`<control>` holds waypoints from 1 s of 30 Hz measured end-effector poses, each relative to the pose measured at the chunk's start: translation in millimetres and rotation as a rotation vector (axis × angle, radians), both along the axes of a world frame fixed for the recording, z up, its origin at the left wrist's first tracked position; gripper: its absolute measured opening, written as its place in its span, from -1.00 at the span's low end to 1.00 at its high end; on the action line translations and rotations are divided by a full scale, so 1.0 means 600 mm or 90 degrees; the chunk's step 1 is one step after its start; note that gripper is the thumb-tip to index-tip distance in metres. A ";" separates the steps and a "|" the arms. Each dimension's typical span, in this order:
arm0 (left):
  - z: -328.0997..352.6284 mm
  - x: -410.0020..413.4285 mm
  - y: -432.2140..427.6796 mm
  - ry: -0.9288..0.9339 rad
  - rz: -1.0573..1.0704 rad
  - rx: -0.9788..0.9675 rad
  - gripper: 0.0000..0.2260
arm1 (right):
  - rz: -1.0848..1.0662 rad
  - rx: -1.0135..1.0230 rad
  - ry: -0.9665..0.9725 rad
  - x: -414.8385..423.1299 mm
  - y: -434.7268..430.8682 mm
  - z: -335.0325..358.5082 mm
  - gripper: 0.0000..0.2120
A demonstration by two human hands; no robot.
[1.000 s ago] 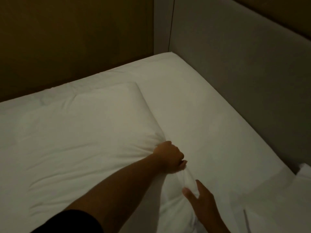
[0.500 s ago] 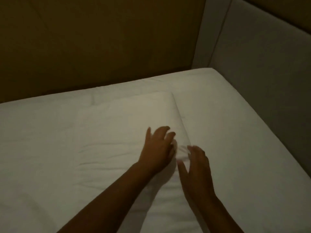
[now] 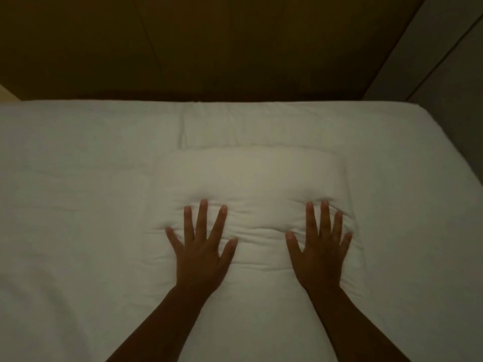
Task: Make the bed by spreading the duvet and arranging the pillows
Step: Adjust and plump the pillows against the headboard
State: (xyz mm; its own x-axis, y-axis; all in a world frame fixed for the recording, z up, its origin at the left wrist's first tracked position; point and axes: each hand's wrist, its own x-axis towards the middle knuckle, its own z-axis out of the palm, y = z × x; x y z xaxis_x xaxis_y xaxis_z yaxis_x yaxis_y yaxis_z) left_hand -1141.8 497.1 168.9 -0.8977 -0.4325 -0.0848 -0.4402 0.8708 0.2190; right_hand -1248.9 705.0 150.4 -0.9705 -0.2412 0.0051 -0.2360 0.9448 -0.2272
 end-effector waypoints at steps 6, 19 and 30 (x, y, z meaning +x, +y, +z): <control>-0.085 -0.014 -0.001 -0.020 -0.006 -0.017 -0.39 | 0.009 0.001 -0.012 -0.015 -0.011 -0.072 -0.28; 0.020 0.110 -0.071 0.032 0.039 0.108 -0.27 | -0.023 -0.090 -0.106 0.032 0.088 0.049 -0.08; -0.024 0.252 -0.139 -0.045 0.406 0.573 0.32 | -0.192 -0.335 -0.584 0.067 0.209 0.017 0.33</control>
State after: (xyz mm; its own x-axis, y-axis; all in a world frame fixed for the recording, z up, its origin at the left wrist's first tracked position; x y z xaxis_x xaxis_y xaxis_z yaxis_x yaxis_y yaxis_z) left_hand -990.9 413.8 154.5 -0.5131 -0.5685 -0.6430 -0.7879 0.0149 0.6156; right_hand -1208.6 830.5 160.9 -0.6762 -0.1728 -0.7161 0.4530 0.6690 -0.5892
